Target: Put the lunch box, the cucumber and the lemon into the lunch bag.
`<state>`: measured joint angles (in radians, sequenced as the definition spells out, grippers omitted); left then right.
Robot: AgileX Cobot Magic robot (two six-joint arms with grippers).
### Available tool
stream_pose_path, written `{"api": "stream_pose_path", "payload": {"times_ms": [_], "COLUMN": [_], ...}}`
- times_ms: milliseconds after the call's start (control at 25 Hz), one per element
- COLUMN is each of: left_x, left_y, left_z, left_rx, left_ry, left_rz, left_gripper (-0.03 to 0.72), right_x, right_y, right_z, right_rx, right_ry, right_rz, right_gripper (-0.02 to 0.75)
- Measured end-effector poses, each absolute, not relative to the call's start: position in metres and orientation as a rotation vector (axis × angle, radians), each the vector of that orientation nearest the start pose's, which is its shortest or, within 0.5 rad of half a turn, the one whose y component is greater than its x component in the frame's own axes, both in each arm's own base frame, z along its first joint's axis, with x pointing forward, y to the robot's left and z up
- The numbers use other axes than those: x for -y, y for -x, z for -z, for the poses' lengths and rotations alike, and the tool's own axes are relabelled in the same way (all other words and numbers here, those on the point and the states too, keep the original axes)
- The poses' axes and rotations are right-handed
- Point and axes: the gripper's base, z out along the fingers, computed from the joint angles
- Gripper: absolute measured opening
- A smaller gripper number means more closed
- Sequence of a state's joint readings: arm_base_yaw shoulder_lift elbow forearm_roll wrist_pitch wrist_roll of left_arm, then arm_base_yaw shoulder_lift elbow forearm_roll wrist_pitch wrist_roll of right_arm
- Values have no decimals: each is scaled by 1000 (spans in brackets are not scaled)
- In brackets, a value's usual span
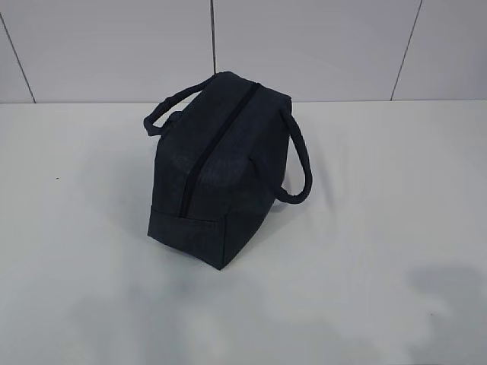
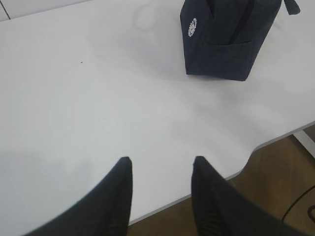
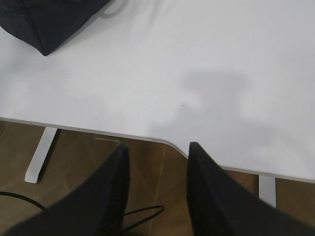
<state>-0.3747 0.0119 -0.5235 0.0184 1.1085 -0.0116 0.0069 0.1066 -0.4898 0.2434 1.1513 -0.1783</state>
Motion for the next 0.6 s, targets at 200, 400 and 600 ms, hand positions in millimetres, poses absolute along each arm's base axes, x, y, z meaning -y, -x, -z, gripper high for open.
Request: {"api": "stream_pose_path", "payload": {"times_ms": [200, 400, 600], "left_x": [-4, -4, -4], "left_y": [7, 7, 7], "left_z": [-280, -280, -280], "left_rx": [-2051, -2051, -2053], "left_ry": [-375, -375, -349], "left_rz": [213, 213, 196], "left_gripper": [290, 289, 289], "right_x": [-20, -20, -20], "right_y": [-6, -4, 11], "right_z": [-270, -270, -269], "right_rx": [-2218, -2199, -2104], "right_ry": [215, 220, 225], "right_rz": [-207, -206, -190], "right_gripper": [296, 295, 295]}}
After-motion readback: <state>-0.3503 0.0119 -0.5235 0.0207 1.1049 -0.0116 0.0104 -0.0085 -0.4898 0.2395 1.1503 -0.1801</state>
